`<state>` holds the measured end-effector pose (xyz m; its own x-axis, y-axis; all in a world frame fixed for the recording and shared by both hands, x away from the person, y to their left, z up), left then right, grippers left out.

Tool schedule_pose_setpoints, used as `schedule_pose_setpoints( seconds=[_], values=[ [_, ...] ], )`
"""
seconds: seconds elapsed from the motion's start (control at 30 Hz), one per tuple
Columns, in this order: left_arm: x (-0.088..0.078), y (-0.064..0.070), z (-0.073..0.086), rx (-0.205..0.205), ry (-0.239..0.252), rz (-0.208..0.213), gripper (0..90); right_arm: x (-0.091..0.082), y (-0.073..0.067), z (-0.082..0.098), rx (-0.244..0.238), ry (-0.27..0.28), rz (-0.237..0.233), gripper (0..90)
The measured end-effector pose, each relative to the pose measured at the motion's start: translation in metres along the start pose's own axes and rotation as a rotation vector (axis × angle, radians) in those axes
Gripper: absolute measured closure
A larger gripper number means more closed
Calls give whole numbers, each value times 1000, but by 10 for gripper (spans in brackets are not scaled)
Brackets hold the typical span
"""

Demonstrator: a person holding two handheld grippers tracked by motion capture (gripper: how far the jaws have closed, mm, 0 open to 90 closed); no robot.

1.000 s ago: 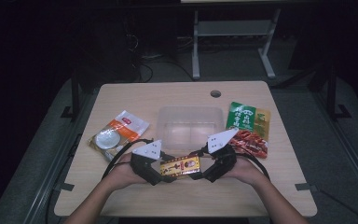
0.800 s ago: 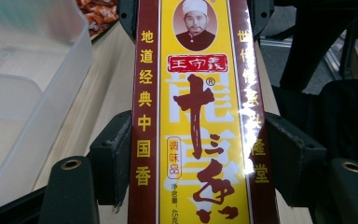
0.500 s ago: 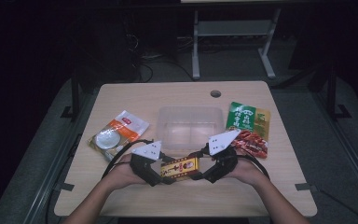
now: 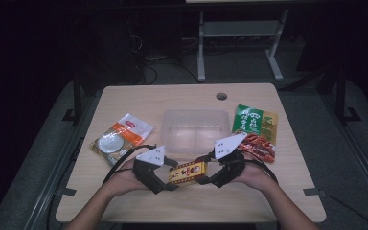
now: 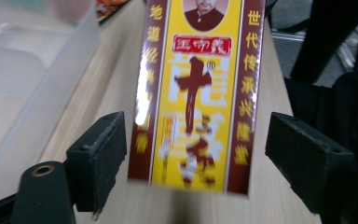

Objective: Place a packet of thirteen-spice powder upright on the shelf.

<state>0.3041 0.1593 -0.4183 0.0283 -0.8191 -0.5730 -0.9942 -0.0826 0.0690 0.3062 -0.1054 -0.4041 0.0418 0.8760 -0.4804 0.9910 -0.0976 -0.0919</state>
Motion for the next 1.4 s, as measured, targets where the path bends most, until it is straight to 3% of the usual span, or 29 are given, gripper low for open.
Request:
schedule_pose_setpoints(
  seconds=[0.17,0.2,0.23,0.27,0.37,0.47,0.57,0.73,0.83,1.0,1.1,1.33,1.4],
  values=[
    [-8,4,11,-24,-17,-39,176,-5,1,2,3,-11,23,318],
    [-11,7,16,-26,-47,-78,172,-7,0,3,2,-14,32,318],
    [-11,7,16,-26,-47,-78,172,-7,0,3,2,-14,32,318],
    [-13,8,22,-43,-64,-123,172,-9,0,3,5,-9,39,318],
    [-15,10,28,-56,-65,-142,171,-12,2,5,-7,-17,50,318],
    [-19,14,37,-67,-74,-167,154,-15,3,6,16,-14,58,318],
    [-25,20,50,-126,-81,-208,143,-18,4,6,30,-12,60,318],
    [-31,26,60,-154,-90,-255,129,-18,6,2,24,-26,70,318],
    [-33,27,61,-154,-88,-265,124,-18,6,-1,30,-24,72,318],
    [-34,26,60,-212,-31,-245,129,-20,13,-12,27,-42,100,318],
    [-35,25,59,-213,-30,-250,134,-22,19,-18,21,-31,104,318],
    [-36,28,56,-216,-65,-233,104,-23,35,-33,17,-24,128,318],
    [-36,29,56,-205,-83,-256,105,-22,40,-38,15,-31,135,318]
  ],
)
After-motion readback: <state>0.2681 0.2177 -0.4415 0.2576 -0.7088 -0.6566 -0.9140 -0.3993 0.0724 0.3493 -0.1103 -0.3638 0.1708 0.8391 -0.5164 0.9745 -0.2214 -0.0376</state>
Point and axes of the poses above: each handheld gripper's, and its own axes: x roughly forward along the jaws, z roughly out of its underside, y roughly to its right, the point moved 1 cm from there along x, roughly forward along the jaws, and after that the axes turned 4 degrees about y, right-handed, at the moved point
